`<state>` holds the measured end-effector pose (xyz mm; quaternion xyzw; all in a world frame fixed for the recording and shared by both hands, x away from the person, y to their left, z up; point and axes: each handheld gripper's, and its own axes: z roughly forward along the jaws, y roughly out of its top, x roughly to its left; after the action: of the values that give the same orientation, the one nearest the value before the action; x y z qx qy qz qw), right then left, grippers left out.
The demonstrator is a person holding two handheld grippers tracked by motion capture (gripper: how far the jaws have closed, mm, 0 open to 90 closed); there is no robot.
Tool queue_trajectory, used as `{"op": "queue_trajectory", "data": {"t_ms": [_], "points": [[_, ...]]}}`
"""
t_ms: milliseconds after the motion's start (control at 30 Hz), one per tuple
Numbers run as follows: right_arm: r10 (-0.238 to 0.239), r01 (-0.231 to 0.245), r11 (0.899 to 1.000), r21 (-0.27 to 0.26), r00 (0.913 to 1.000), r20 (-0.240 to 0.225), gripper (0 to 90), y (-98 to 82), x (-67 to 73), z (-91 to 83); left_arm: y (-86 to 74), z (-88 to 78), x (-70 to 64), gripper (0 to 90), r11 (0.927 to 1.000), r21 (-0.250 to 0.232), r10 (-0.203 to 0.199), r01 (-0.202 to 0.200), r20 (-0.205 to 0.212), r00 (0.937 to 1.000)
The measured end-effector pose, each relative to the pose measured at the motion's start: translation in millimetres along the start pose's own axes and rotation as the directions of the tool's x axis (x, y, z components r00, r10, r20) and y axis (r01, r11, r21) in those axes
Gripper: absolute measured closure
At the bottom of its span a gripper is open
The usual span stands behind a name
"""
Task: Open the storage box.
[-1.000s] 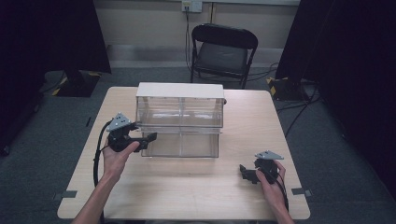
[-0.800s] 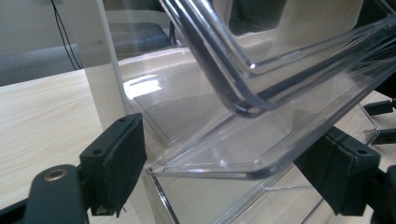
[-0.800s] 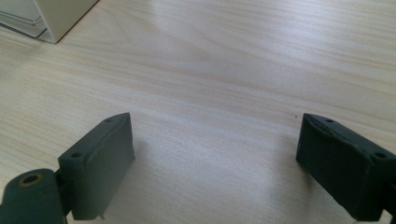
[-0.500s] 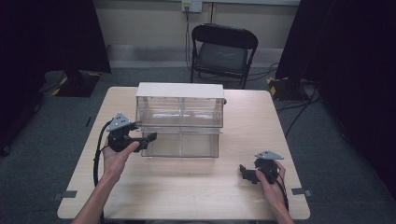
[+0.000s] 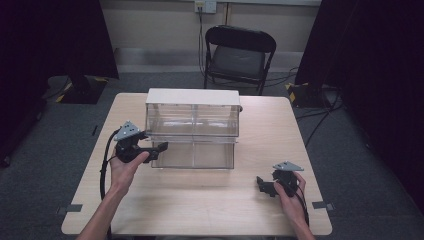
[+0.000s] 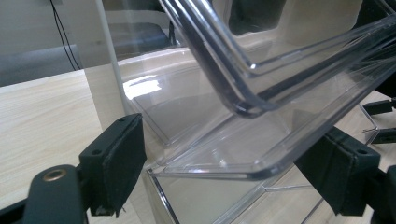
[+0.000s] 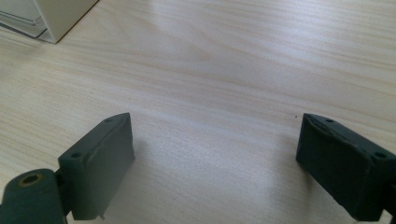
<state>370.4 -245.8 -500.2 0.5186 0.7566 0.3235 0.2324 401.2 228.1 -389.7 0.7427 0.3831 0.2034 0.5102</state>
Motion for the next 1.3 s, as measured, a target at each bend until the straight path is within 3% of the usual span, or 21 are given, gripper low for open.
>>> {"op": "queue_trajectory", "data": {"t_ms": [1300], "points": [[0.0,0.0,1.0,0.0,1.0,0.0,10.4,0.0,0.0,0.0,0.2,0.1,-1.5,17.7,1.0,-0.001,-0.005,0.005,-0.004,1.0]]}}
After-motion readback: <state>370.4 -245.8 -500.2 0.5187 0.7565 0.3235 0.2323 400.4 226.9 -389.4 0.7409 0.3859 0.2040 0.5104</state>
